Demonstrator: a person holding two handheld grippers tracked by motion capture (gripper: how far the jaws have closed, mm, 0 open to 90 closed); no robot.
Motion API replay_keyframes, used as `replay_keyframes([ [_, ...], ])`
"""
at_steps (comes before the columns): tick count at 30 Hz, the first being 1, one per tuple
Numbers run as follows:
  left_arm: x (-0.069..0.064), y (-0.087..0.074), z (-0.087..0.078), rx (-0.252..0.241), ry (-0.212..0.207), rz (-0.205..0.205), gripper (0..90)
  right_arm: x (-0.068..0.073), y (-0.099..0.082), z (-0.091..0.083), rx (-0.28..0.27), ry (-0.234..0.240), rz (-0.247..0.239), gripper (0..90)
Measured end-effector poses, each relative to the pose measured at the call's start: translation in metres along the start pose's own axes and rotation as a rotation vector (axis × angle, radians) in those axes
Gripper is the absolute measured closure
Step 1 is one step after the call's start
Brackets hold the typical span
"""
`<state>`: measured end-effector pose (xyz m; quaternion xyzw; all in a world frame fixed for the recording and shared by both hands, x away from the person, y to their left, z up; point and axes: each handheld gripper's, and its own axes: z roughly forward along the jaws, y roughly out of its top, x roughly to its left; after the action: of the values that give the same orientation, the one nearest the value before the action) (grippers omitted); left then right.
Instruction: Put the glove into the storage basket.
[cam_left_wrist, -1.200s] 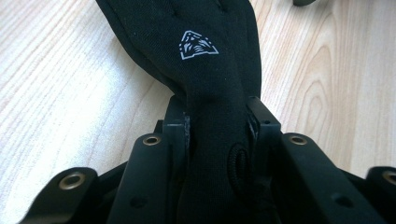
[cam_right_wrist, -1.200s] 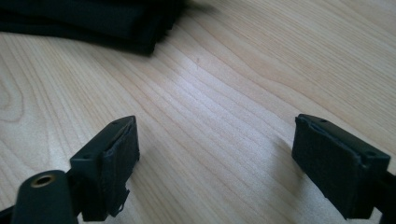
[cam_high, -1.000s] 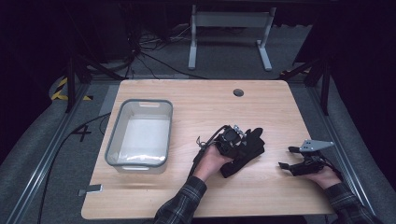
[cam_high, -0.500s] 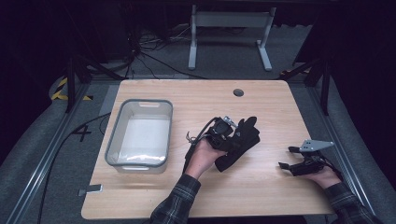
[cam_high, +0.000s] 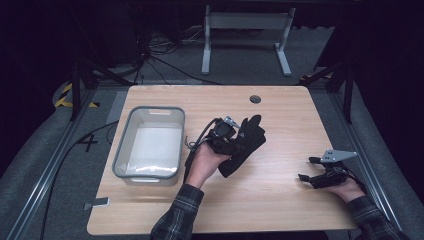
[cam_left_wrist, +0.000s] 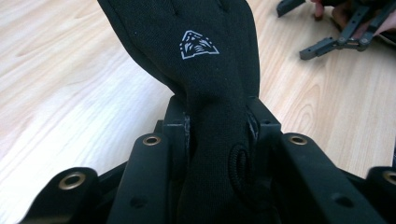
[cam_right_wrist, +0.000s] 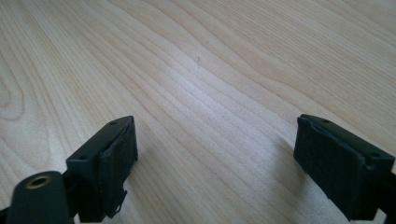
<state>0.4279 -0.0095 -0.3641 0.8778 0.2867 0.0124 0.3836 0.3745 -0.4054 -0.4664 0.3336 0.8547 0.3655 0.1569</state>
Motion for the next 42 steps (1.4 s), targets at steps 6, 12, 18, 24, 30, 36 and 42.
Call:
replay_keyframes([
  [6, 0.009, -0.005, -0.017, -0.015, 0.034, -0.022, 67.7, 0.000, 0.000, 0.000, 0.001, -0.001, -0.001, 14.0],
  [12, 0.017, -0.010, -0.037, -0.029, 0.074, -0.039, 67.7, 0.000, 0.000, 0.000, 0.000, 0.000, 0.000, 14.0],
  [18, 0.024, -0.014, -0.056, -0.049, 0.111, -0.059, 67.7, 0.000, 0.000, 0.000, 0.000, 0.000, 0.000, 14.0],
  [24, 0.032, -0.019, -0.072, -0.060, 0.146, -0.072, 67.8, 0.000, 0.000, 0.000, 0.000, 0.000, 0.000, 14.0],
  [30, 0.040, -0.029, -0.089, -0.076, 0.178, -0.098, 67.7, 0.000, 0.000, 0.000, 0.000, 0.001, -0.001, 14.0],
  [36, 0.048, -0.041, -0.103, -0.084, 0.214, -0.134, 67.7, 0.000, 0.000, 0.000, 0.000, 0.001, 0.000, 14.0],
  [42, 0.057, -0.058, -0.120, -0.098, 0.261, -0.174, 67.8, 0.000, 0.000, 0.000, 0.000, 0.000, 0.000, 13.9],
])
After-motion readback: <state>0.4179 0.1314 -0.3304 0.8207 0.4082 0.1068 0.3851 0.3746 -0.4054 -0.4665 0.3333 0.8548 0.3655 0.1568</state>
